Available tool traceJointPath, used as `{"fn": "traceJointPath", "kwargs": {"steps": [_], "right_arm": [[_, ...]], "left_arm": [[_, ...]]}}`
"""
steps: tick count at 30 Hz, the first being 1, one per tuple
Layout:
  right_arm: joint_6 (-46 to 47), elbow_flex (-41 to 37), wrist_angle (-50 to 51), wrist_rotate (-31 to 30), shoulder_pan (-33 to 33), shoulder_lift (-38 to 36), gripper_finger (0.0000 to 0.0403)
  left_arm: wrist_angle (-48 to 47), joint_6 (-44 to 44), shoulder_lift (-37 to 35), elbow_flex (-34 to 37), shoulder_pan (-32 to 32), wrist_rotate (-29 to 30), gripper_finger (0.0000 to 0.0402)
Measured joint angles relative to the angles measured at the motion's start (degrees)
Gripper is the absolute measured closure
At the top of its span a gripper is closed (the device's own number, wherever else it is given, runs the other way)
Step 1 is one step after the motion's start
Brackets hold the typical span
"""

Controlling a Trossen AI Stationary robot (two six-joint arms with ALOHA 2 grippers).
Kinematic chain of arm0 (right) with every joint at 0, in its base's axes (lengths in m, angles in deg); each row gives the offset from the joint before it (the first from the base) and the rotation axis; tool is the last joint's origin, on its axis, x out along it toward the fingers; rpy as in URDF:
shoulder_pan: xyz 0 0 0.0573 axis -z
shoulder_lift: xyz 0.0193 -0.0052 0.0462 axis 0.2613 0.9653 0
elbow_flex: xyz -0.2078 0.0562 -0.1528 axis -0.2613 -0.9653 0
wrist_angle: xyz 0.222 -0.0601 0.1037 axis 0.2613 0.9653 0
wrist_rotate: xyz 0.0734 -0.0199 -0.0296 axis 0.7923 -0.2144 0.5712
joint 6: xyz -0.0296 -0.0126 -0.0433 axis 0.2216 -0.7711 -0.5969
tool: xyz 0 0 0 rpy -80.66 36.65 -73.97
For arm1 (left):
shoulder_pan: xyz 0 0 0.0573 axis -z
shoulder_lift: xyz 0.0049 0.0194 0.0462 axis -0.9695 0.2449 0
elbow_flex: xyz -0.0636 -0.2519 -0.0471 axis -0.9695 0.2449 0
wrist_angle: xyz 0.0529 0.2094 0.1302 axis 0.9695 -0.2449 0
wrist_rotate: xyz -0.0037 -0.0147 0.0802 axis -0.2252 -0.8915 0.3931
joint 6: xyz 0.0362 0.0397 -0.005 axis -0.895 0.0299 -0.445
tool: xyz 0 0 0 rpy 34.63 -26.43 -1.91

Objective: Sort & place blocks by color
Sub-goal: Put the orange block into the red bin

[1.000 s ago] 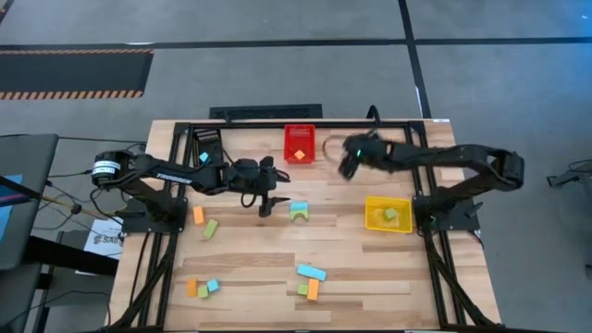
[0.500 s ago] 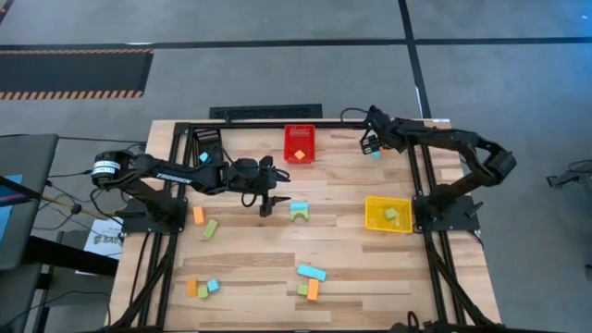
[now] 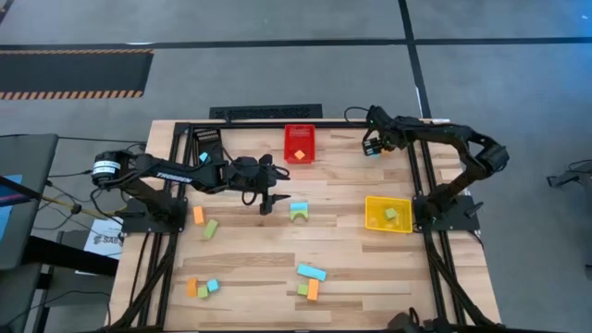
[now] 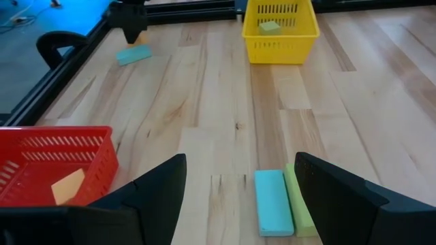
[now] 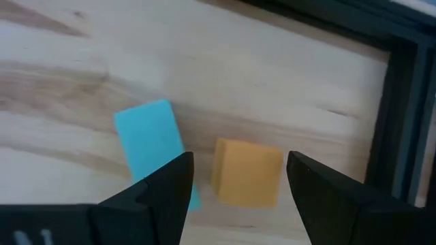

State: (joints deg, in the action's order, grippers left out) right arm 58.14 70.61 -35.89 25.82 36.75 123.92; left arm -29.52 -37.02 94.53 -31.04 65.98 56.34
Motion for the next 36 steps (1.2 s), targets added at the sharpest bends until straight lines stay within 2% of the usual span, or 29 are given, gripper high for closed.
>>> {"fn": "traceJointPath", "kwargs": {"steps": [5,18,27,31,36], "right_arm": [[0.35,0.0,0.56,3.36,0.66,0.01,0.0158],[-1.99,0.02,-0.99,2.83,0.34,0.68,0.0281],[-6.34,1.41,-3.64,3.35,-4.3,-6.12,0.0286],[-9.45,1.9,-7.92,5.79,-7.33,-10.49,0.0287],[-13.49,1.9,-17.8,14.97,-11.52,-12.98,0.0286]], "left_arm": [[-0.09,0.0,0.0,0.0,0.0,0.0,0.0139],[-0.61,0.22,0.0,0.0,0.0,-0.02,0.0139],[-0.52,0.17,0.02,-0.02,0.0,1.76,0.0139],[0.2,-0.15,0.02,-0.02,0.02,7.64,0.0139],[0.09,-0.8,0.02,-0.02,0.0,23.26,0.0139]]}}
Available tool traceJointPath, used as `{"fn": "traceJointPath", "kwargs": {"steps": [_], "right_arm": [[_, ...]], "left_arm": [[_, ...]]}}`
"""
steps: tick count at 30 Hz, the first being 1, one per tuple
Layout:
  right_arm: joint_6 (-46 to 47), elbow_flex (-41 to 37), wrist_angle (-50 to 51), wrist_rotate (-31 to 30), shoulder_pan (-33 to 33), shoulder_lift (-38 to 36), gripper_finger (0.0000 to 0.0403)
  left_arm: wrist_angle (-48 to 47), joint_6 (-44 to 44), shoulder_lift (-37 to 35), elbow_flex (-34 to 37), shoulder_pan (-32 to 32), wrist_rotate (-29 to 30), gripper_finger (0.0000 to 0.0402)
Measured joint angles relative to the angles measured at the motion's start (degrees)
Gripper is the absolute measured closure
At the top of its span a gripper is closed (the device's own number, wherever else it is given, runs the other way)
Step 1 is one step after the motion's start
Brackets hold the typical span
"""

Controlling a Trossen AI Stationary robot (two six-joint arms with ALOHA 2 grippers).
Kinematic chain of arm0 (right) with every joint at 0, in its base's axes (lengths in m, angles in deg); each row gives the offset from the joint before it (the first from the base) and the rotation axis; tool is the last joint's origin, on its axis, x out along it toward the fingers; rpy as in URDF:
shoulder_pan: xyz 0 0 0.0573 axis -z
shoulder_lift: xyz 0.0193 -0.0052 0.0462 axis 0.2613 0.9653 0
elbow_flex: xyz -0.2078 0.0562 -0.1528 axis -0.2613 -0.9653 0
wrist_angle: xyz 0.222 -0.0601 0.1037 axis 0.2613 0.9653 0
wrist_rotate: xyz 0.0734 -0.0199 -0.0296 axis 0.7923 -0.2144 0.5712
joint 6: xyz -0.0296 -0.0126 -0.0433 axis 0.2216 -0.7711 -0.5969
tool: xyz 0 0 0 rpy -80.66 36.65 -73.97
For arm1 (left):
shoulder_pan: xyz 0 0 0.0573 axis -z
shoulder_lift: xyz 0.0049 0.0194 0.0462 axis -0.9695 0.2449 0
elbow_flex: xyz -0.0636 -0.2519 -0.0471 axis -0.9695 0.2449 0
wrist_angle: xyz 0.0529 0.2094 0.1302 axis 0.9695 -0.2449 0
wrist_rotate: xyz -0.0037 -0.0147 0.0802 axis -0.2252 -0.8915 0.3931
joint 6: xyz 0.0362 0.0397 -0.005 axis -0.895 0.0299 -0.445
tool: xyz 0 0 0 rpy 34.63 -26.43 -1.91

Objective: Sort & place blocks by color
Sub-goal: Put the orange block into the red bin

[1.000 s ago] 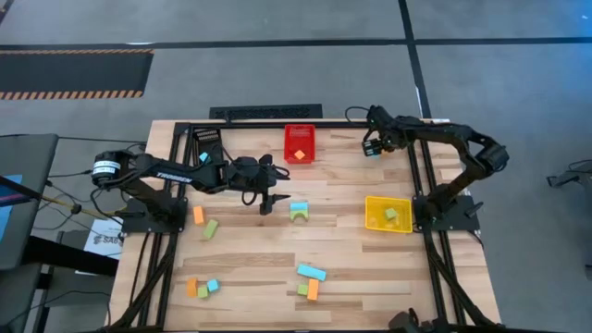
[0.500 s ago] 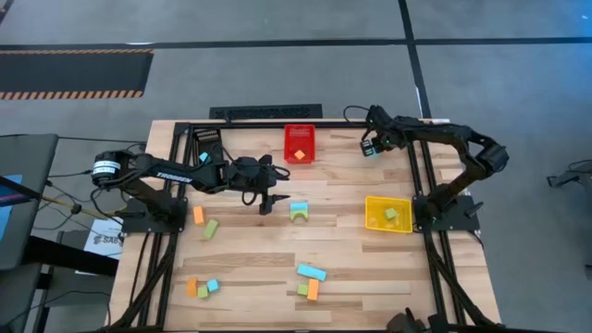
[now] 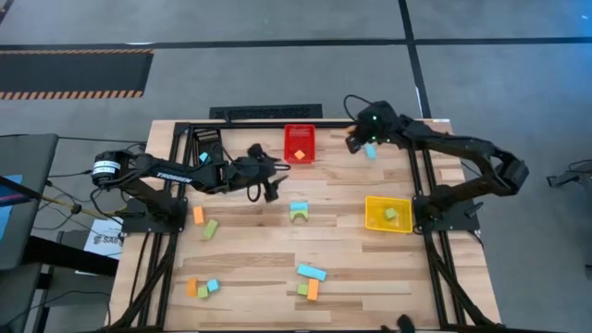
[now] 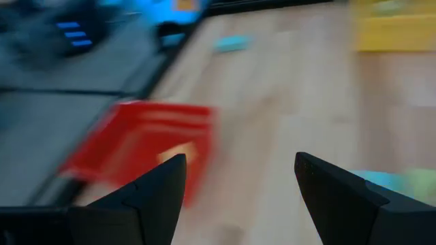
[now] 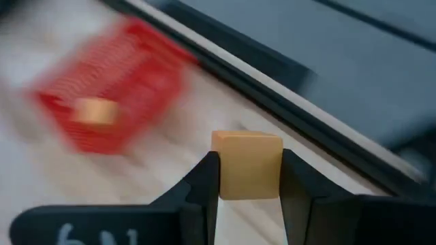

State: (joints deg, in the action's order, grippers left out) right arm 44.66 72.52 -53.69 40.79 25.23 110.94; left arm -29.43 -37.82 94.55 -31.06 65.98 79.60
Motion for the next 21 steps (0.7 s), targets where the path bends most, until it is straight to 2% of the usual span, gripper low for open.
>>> {"fn": "traceJointPath", "kwargs": {"steps": [5,6,8,11,14,18,21], "right_arm": [[-2.23,0.02,-10.48,12.22,-4.14,1.69,0.0286],[-2.49,0.02,-12.61,14.35,-4.92,2.36,0.0286],[-2.49,0.04,-17.33,17.8,-6.21,4.15,0.0286],[-2.1,0.25,-23.29,19.57,-7.43,7.66,0.0286],[-1.29,3.37,-24.01,19.4,-7.23,12.98,0.0286],[-1.17,10.89,-18.74,19.13,-6.47,20.62,0.0285],[-2.3,17.48,-12.03,19.13,-5.94,25.85,0.0285]], "left_arm": [[-0.13,0.31,0.0,0.0,-0.24,21.25,0.0139],[-0.22,-0.31,0.0,0.0,-0.52,23.74,0.0139],[-0.65,-1.38,0.0,0.0,-1.48,24.74,0.0139],[-1.83,0.49,0.0,0.0,-3.86,20.82,0.0139],[-2.41,6.05,0.0,0.0,-8.33,10.64,0.0139],[-2.39,11.37,0.0,0.0,-14.99,-5.32,0.0139],[-2.99,13.82,0.0,0.0,-17.08,-10.66,0.0139]]}}
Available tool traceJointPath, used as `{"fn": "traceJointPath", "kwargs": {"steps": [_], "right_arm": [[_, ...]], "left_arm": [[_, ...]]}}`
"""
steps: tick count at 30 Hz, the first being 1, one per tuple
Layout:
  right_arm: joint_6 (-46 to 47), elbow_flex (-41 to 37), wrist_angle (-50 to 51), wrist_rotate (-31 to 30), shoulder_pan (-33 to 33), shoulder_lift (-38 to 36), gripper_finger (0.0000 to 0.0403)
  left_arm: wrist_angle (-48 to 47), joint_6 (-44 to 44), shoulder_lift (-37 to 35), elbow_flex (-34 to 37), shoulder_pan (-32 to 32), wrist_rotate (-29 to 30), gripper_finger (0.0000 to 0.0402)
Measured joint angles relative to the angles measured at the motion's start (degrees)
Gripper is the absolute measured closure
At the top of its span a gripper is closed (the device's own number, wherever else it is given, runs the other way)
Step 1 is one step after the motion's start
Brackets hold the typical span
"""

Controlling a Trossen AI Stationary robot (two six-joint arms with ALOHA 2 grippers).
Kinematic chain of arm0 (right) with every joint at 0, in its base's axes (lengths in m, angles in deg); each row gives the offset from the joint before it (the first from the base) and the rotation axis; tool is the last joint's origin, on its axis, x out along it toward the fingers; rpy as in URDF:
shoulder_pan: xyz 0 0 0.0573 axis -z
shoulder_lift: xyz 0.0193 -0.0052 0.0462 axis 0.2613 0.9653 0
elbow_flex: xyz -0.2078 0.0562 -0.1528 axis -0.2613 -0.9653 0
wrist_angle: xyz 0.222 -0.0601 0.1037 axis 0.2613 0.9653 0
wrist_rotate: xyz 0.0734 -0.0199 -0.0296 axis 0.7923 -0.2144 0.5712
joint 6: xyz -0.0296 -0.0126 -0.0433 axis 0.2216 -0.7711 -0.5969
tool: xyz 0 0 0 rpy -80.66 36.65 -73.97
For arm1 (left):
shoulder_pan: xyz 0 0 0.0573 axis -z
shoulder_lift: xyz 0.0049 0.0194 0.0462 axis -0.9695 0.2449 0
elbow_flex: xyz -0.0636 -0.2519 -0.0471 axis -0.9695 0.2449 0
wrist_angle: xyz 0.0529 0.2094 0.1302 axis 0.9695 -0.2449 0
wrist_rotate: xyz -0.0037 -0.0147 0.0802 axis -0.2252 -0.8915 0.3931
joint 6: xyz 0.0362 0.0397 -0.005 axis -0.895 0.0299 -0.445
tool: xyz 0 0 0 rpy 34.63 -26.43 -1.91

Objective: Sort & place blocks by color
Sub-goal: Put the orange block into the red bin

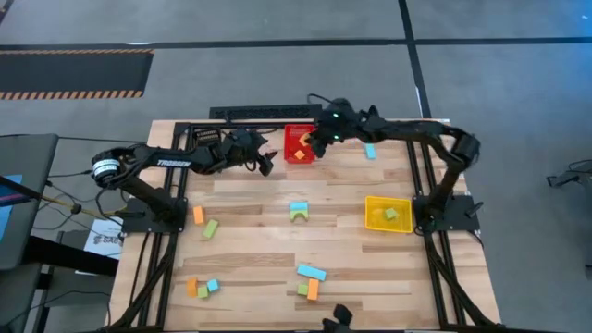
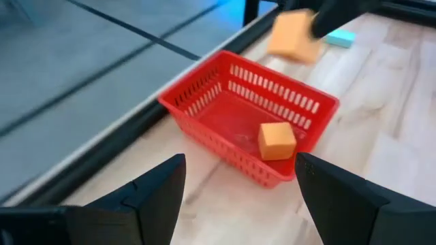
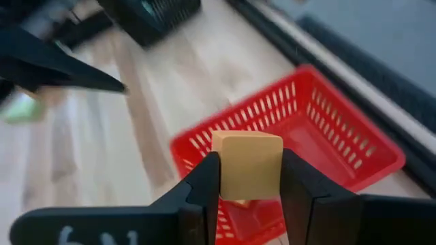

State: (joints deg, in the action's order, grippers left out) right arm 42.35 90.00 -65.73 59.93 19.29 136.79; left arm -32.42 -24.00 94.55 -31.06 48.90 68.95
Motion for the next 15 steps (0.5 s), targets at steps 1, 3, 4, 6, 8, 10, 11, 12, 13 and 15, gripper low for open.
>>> {"fn": "traceJointPath", "kwargs": {"steps": [1,3,4,6,8,10,11,12,13,15], "right_arm": [[-0.71,1.93,2.34,-0.02,0.15,1.61,0.0285],[-2.03,5.39,5.72,-0.18,0.15,4.6,0.0285],[-2.28,6.91,6.68,-0.36,0.15,5.94,0.0285],[-2.28,9.66,8.1,-1.04,0.15,8.18,0.0284],[-2.29,12.21,9.54,-3.52,0.11,10.2,0.028],[-2.39,14.34,12.14,-6.36,0.09,11.46,0.0272],[-2.71,15.4,12.43,-7.25,0.09,12.11,0.0265],[-3.22,16.15,13.03,-7.6,0.11,12.43,0.0258],[-3.63,16.6,14.16,-7.66,0.1,12.53,0.0249],[-3.82,17.61,14.96,-7.79,0.11,13.06,0.0228]], "left_arm": [[-0.33,0.37,0.0,0.0,-0.03,-0.15,0.0139],[-0.66,0.4,0.0,0.0,0.36,0.08,0.0139],[-0.7,0.42,0.0,0.0,0.66,0.44,0.0139],[-0.69,0.42,0.0,0.0,1.26,1.25,0.0139],[-0.69,0.42,-0.02,0.0,1.86,1.97,0.0139],[-0.75,0.47,-0.02,0.0,2.28,2.34,0.0139],[-0.9,0.49,-0.02,0.0,2.53,2.45,0.0139],[-1.18,0.49,-0.04,0.0,2.73,2.51,0.0139],[-1.52,0.49,-0.04,0.0,3.02,2.76,0.0139],[-1.86,0.51,-0.04,0.0,3.34,3.09,0.0139]]}}
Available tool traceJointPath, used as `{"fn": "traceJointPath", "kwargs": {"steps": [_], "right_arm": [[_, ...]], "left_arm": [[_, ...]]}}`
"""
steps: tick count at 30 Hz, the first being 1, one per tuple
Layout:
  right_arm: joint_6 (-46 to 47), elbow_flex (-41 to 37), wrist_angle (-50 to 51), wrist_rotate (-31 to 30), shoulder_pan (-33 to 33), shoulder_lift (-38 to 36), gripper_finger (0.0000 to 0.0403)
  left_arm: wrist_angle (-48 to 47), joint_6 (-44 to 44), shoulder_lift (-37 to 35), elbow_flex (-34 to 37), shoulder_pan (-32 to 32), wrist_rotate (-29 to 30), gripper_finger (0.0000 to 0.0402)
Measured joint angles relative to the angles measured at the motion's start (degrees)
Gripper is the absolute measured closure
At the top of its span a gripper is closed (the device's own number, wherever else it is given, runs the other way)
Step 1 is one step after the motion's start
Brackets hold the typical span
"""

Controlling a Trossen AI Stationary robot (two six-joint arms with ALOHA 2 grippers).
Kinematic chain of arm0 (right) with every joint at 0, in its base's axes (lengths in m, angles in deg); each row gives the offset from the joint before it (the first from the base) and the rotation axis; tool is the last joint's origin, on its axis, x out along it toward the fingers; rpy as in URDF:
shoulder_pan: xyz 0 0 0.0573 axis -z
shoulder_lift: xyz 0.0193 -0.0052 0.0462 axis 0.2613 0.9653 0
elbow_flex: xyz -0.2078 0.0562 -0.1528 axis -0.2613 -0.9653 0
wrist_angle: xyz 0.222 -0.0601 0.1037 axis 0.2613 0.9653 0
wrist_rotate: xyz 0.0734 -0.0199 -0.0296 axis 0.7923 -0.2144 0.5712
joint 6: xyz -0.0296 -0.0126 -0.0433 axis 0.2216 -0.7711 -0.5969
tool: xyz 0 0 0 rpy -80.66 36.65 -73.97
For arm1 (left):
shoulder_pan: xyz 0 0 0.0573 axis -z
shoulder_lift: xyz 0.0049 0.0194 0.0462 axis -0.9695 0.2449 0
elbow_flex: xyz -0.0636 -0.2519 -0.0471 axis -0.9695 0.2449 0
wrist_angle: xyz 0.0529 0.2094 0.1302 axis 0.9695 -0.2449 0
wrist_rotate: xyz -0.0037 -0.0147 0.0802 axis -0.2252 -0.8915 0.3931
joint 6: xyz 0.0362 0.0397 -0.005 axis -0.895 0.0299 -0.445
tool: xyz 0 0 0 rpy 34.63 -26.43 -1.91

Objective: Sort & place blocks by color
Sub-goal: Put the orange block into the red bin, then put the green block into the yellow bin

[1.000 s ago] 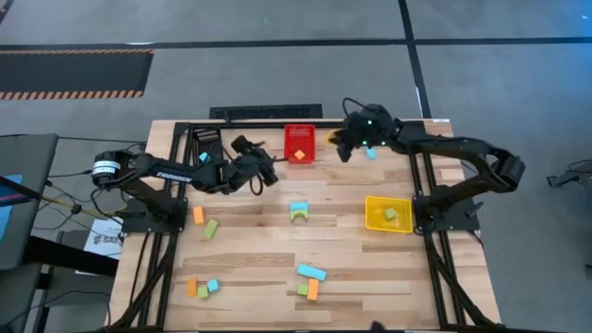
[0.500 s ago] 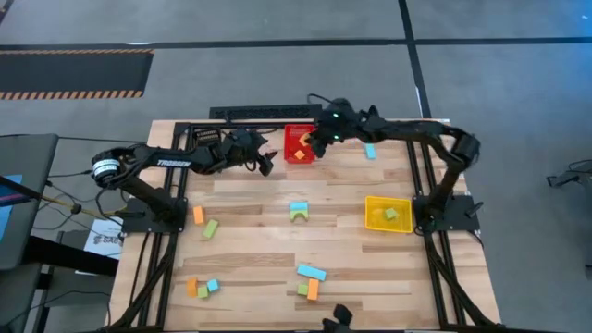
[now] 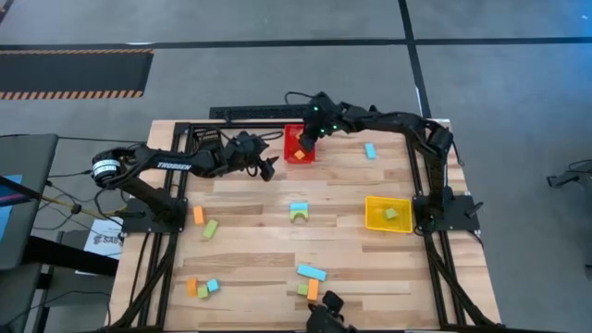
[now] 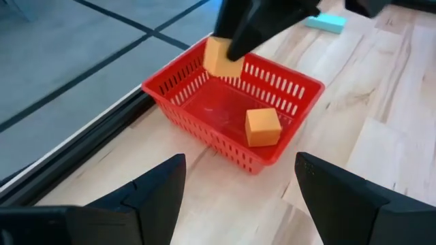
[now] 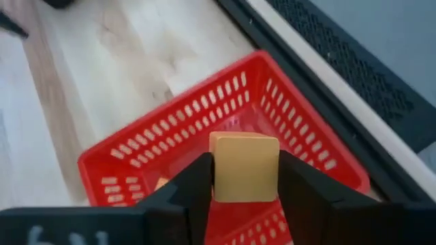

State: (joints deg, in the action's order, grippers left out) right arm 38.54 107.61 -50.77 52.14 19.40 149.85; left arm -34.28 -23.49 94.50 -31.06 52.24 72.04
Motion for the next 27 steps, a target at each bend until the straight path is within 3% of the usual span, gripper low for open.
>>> {"fn": "traceJointPath", "kwargs": {"steps": [6,10,16,21,27], "right_arm": [[-0.46,0.51,2.07,0.03,-0.04,-0.29,0.0165],[-1.49,0.56,4.1,0.1,-0.34,-2.14,0.015],[-4.45,-0.85,13.0,0.08,-2.67,-8.83,0.0148],[-5.64,-7.87,10.34,0.12,-6.74,-16.16,0.0148],[-5.56,-20.16,-1.74,0.13,-12.04,-24.84,0.0148]], "left_arm": [[-0.36,0.0,-0.85,0.0,0.4,-0.27,0.0139],[-4.18,0.0,-4.6,0.0,0.62,-0.68,0.0139],[-20.54,2.06,-15.83,-0.02,2.82,-1.93,0.0139],[-36.66,11.55,-22.85,-0.02,6.99,-11.46,0.0139],[-48.39,27.33,-24.68,-0.02,15.3,-9.54,0.0139]]}}
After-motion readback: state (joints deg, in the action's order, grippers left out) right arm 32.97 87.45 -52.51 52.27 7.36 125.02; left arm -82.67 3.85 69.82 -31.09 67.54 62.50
